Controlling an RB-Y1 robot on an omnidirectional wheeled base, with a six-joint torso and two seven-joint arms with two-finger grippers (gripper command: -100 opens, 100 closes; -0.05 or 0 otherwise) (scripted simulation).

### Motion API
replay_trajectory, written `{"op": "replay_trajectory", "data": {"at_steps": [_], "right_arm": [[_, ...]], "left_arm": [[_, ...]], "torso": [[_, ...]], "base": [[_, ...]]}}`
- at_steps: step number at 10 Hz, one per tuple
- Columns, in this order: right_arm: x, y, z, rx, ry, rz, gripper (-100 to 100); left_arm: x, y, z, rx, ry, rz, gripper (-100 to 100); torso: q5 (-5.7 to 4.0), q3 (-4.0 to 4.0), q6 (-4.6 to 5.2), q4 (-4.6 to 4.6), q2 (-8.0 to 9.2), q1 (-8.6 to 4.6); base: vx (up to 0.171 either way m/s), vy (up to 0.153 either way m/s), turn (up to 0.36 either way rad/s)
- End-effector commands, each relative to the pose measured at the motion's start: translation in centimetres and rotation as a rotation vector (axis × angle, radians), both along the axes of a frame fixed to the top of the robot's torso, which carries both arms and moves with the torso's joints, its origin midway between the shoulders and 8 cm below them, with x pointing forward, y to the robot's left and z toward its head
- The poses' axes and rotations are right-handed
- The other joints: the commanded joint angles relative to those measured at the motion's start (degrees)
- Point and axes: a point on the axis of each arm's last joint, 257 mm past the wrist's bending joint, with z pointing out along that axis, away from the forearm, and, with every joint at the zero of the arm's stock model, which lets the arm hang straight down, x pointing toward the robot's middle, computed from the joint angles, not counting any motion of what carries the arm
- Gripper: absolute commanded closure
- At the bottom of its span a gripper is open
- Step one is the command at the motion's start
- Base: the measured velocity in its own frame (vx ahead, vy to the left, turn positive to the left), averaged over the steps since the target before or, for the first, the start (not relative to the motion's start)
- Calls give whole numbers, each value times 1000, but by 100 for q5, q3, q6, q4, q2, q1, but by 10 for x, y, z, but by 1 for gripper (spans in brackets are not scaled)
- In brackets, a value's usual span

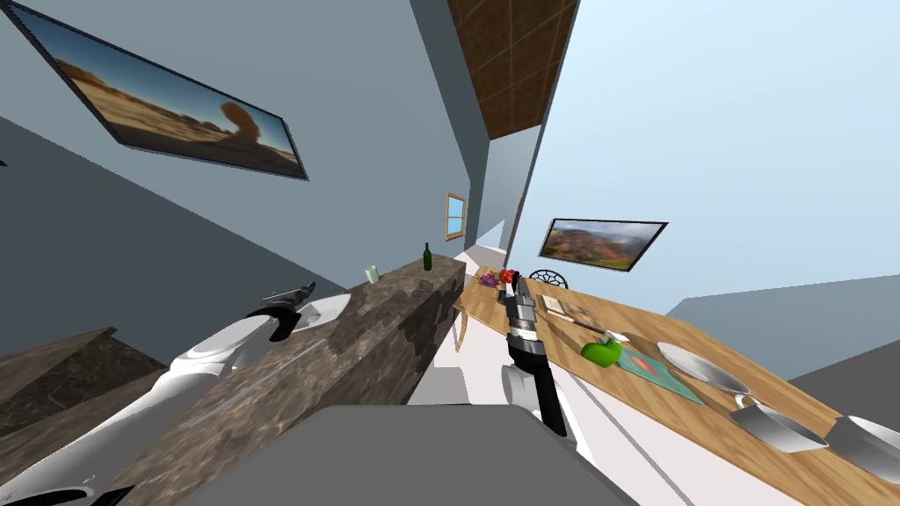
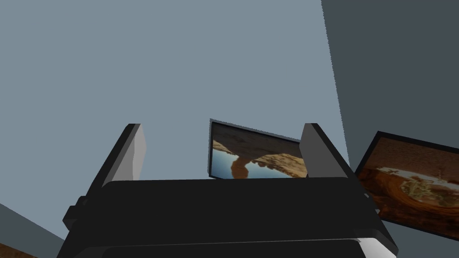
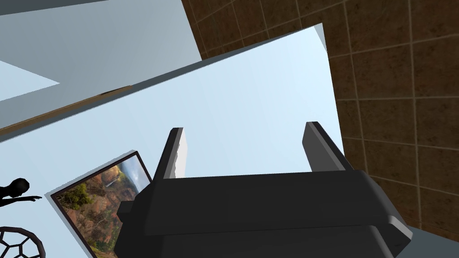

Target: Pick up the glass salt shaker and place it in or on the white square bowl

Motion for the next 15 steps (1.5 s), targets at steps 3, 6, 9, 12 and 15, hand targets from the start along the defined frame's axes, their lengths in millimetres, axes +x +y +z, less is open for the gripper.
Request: {"op": "replay_trajectory", "data": {"at_steps": [3,6,9,12,15], "right_arm": [[0,0,0,0,0,0,0],[0,0,0,0,0,0,0],[0,0,0,0,0,0,0],[0,0,0,0,0,0,0],[0,0,0,0,0,0,0]], "left_arm": [[-17,15,15,12,-9,18,-100],[-31,25,25,15,-13,27,-100],[-44,31,32,17,-13,33,-100],[-56,36,38,27,0,35,-100],[-68,38,40,26,12,35,-100]], "torso": [[-1,-2,1,-1,-3,-6],[-1,-1,1,-1,-2,-3],[-1,-1,2,0,-2,-5],[-1,-2,1,-1,-3,-4],[1,-2,5,-1,-3,-2]], "base": [[14,-26,-59],[14,-20,-58],[12,-24,-59],[15,-20,-58],[14,-16,-62]]}}
